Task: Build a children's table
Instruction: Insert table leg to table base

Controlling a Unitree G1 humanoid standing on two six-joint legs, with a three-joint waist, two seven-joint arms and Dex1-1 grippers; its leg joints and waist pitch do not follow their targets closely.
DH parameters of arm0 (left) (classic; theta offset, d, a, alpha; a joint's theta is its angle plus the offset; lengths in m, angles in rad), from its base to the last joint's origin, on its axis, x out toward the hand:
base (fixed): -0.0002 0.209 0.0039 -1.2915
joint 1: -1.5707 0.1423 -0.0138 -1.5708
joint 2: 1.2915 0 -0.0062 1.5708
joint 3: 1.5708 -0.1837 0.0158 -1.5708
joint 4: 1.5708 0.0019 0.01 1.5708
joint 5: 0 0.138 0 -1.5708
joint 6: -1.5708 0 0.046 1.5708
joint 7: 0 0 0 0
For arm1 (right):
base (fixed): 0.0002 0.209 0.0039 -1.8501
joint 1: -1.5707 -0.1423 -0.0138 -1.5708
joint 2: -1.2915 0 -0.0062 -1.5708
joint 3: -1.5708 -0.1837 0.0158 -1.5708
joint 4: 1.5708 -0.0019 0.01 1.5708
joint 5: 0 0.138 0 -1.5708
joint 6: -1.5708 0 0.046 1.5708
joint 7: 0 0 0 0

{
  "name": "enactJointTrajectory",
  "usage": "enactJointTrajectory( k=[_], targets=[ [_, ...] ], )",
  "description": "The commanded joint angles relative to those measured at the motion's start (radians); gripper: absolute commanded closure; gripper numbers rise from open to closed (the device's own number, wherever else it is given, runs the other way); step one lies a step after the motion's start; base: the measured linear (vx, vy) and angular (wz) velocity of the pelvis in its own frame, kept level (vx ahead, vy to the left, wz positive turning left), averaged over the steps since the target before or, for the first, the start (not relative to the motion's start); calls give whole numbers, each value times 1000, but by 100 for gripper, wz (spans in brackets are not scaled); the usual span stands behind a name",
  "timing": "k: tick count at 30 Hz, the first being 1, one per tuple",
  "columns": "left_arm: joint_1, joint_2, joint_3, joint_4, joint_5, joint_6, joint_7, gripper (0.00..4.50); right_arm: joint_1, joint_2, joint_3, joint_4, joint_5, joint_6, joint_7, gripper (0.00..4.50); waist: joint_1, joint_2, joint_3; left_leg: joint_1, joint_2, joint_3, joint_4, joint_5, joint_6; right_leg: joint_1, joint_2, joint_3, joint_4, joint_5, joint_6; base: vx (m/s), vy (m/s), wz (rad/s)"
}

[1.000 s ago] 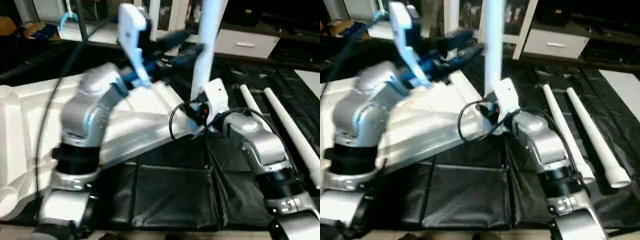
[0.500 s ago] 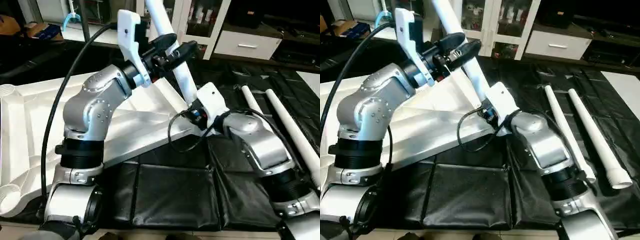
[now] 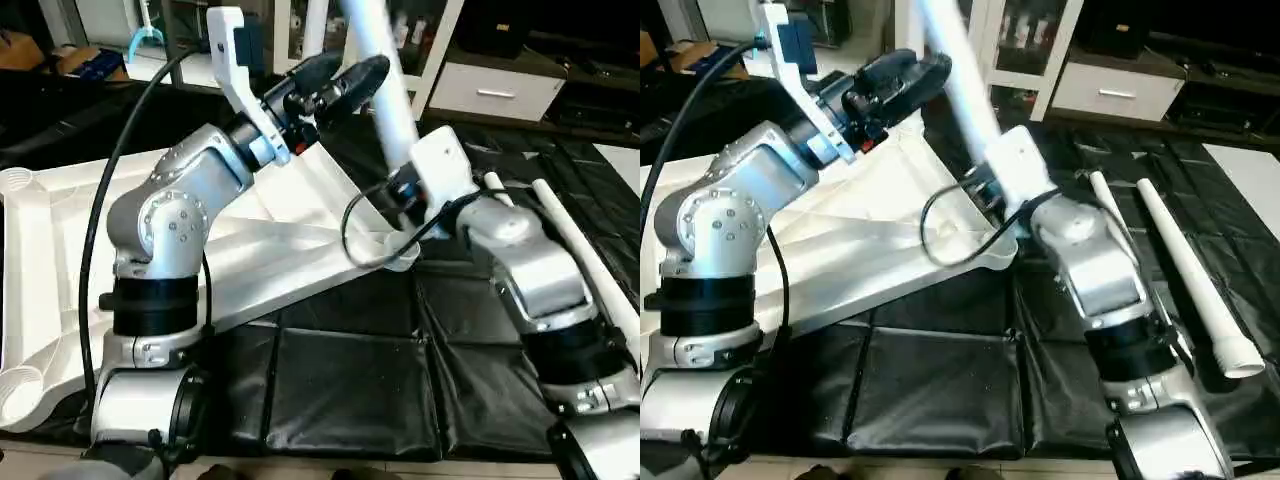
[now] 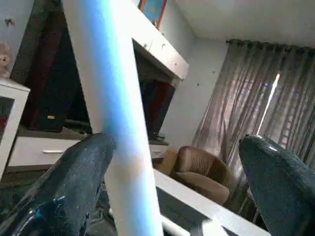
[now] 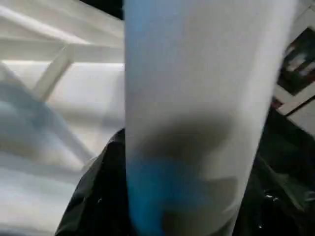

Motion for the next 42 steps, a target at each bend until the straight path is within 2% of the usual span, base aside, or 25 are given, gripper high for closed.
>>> enactJointTrajectory(
  k=[1,5,6,7,10,12,14,18,21,23,26,29,30,32,36,37,39,42],
  targets=[
    [-31,-5,-1,14,-2,-1,13,0,18,-8,46,-44,6,9,33,262,3,20,-85,18,41,-19,-61,-88,1,63,-63,47,-50,-52,-210,0,0,0],
    [-33,-5,-1,29,13,1,36,0,26,-2,58,-47,-22,-13,32,262,2,20,-83,18,43,-20,-62,-108,-7,62,-66,47,-53,-81,-217,0,0,0],
    [-34,-6,3,32,9,0,44,0,27,2,58,-48,-24,-12,35,262,3,27,-84,19,43,-21,-62,-108,-9,61,-66,46,-52,-80,-219,0,0,0],
    [-36,-8,9,34,1,-3,48,0,29,4,60,-50,-28,-14,39,262,2,23,-84,18,42,-21,-62,-112,-12,61,-65,46,-53,-80,-217,0,0,0],
    [-39,-9,20,34,-17,4,50,0,30,3,62,-54,-30,-12,43,262,3,24,-84,19,43,-21,-62,-108,-13,61,-64,46,-51,-66,-219,0,0,0],
    [-43,-10,31,35,-34,20,57,29,30,0,66,-56,-33,-12,47,262,3,20,-85,18,42,-21,-62,-108,-11,64,-65,46,-51,-66,-222,0,0,0],
    [-47,-10,41,40,-44,35,66,29,30,-2,68,-55,-36,-14,46,262,3,22,-85,18,42,-20,-61,-102,-11,63,-65,46,-50,-62,-223,0,0,0],
    [-48,-1,46,44,-62,57,59,69,31,-6,76,-54,-37,-21,59,262,4,21,-85,17,41,-21,-61,-102,-10,63,-66,46,-51,-73,-221,0,0,0],
    [-43,6,35,39,-63,71,56,82,32,-4,83,-57,-39,-30,70,262,4,21,-86,19,42,-21,-60,-97,-9,63,-65,46,-49,-67,-220,0,0,0],
    [-41,11,27,39,-56,70,55,109,33,-8,91,-61,-44,-34,78,262,4,22,-86,18,42,-21,-60,-95,-8,63,-65,46,-49,-62,-222,0,0,0],
    [-39,13,23,38,-58,70,48,121,35,-6,89,-62,-49,-36,78,262,5,22,-86,18,42,-21,-60,-90,-8,64,-66,46,-47,-52,-224,0,0,0],
    [-38,13,25,35,-66,78,48,159,33,-2,83,-59,-52,-40,72,262,6,22,-86,19,42,-21,-60,-95,-11,63,-66,46,-47,-59,-226,0,0,0],
    [-38,13,25,36,-66,78,49,163,32,-2,84,-57,-53,-41,71,262,6,25,-90,19,43,-21,-59,-93,-13,65,-67,46,-47,-53,-227,0,0,0],
    [-38,15,27,38,-68,81,50,191,30,1,83,-54,-56,-44,72,262,6,24,-89,19,41,-21,-58,-99,-15,65,-66,46,-47,-58,-225,0,0,0],
    [-38,16,30,41,-69,79,56,208,29,2,80,-52,-63,-48,72,262,6,24,-89,19,42,-21,-58,-101,-16,64,-66,46,-47,-64,-223,0,0,0],
    [-38,16,33,42,-71,79,57,228,30,3,79,-53,-65,-48,70,262,6,25,-89,19,42,-22,-58,-101,-17,65,-66,46,-47,-64,-223,0,0,0],
    [-37,17,32,43,-69,75,55,234,30,3,79,-54,-66,-48,70,262,6,25,-89,19,42,-22,-58,-101,-18,64,-65,45,-46,-65,-222,0,0,0],
    [-35,22,28,41,-68,66,45,270,29,4,78,-52,-70,-50,69,262,6,23,-90,18,41,-21,-57,-94,-16,65,-66,46,-45,-54,-222,0,0,0]
  ],
)
